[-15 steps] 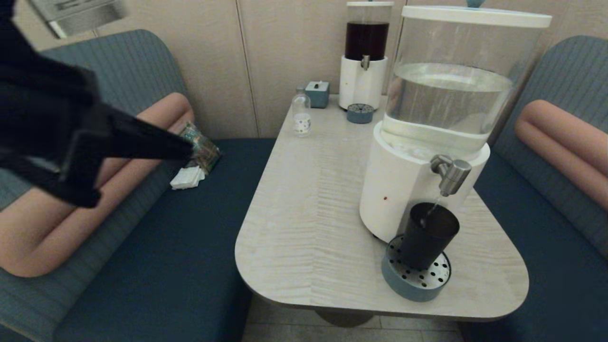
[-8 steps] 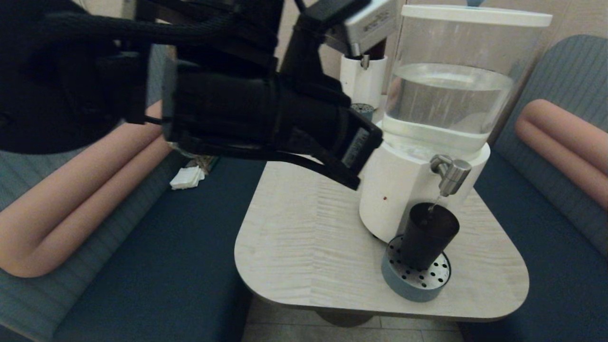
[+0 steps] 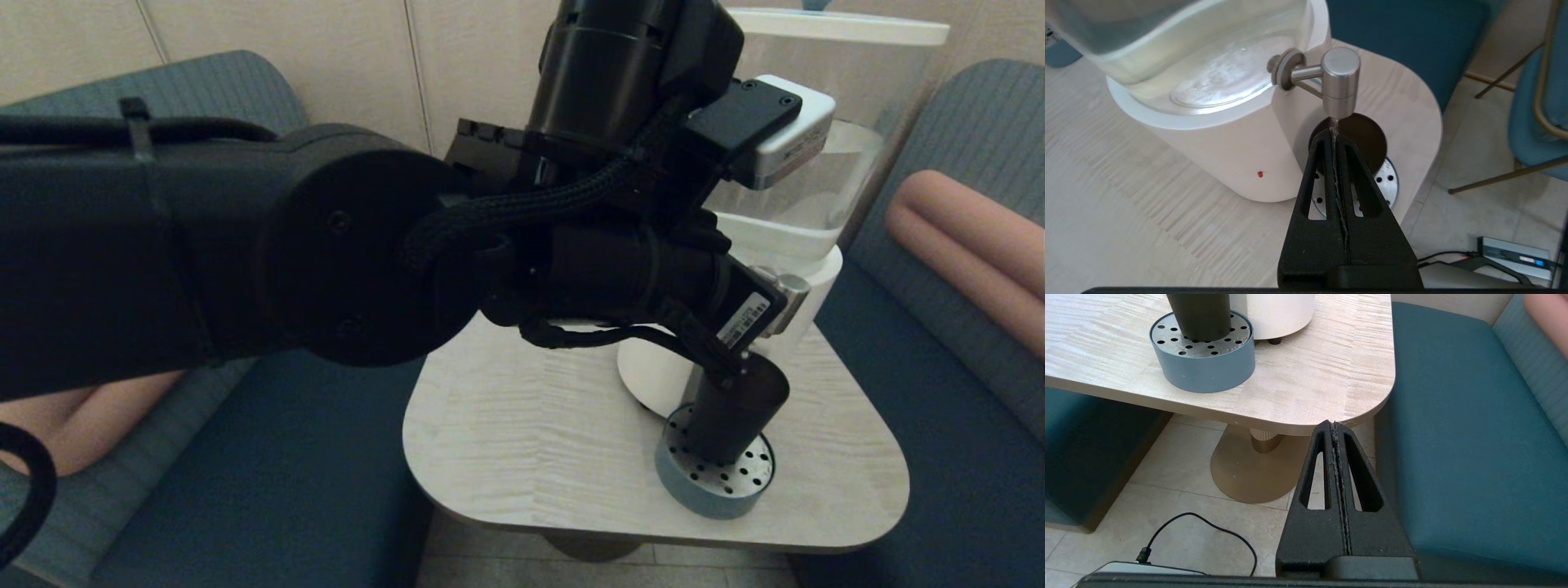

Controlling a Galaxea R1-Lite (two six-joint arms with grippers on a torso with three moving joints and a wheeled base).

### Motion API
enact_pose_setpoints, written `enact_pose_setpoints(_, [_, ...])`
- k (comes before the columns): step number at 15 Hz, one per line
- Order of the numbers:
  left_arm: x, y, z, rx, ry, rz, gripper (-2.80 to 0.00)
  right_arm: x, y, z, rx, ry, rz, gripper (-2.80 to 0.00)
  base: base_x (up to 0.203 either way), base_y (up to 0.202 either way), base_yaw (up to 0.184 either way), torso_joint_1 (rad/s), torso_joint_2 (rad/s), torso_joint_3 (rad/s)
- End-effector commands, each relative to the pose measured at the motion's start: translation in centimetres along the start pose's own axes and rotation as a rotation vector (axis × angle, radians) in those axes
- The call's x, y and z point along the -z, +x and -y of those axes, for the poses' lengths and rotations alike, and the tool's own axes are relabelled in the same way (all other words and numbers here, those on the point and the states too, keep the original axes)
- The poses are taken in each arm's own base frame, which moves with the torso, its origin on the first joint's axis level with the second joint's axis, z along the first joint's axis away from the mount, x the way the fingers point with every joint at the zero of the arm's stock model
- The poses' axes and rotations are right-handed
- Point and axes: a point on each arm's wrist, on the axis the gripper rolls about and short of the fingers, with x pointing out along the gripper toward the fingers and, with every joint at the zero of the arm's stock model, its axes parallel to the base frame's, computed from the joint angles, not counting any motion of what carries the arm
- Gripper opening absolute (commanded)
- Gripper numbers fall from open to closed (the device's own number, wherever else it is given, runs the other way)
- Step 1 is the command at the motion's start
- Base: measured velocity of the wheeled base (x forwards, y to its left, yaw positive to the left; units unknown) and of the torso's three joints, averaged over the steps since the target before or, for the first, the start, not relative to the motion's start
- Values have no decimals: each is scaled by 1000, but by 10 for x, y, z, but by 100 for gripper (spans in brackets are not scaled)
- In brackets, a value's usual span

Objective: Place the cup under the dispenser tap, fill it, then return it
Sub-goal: Turn off the faucet

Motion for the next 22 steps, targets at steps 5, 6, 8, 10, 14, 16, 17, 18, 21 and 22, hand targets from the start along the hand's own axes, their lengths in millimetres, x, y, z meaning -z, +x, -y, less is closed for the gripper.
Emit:
enact_pose_setpoints(5, [4, 26, 0, -54, 4, 8, -280, 0, 0, 0, -1, -1, 1, -280, 0, 0, 0, 0, 0, 0])
enact_pose_setpoints(6, [0, 27, -2, -75, 4, 19, -280, 0, 0, 0, -1, -1, 1, -280, 0, 0, 0, 0, 0, 0])
enact_pose_setpoints(8, [-2, 31, -4, -112, 23, 7, -280, 0, 0, 0, -1, -1, 1, -280, 0, 0, 0, 0, 0, 0])
enact_pose_setpoints(10, [2, 33, -4, -111, 76, -27, -280, 0, 0, 0, -1, -1, 1, -280, 0, 0, 0, 0, 0, 0])
enact_pose_setpoints(14, [7, 39, -3, -133, 128, -49, -280, 0, 0, 0, -1, -1, 1, -280, 0, 0, 0, 0, 0, 0])
enact_pose_setpoints(16, [7, 40, -3, -135, 128, -47, -280, 0, 0, 0, -1, -1, 1, -280, 0, 0, 0, 0, 0, 0])
enact_pose_setpoints(17, [7, 41, -3, -134, 129, -45, -280, 0, 0, 0, -1, -1, 1, -280, 0, 0, 0, 0, 0, 0])
enact_pose_setpoints(18, [7, 43, -3, -137, 129, -38, -280, 0, 0, 0, -1, -1, 1, -280, 0, 0, 0, 0, 0, 0])
enact_pose_setpoints(21, [6, 47, -3, -144, 129, 5, -280, 0, 0, 0, -1, -1, 1, -280, 0, 0, 0, 0, 0, 0])
enact_pose_setpoints(22, [6, 48, -2, -142, 129, 5, -280, 0, 0, 0, -1, -1, 1, -280, 0, 0, 0, 0, 0, 0])
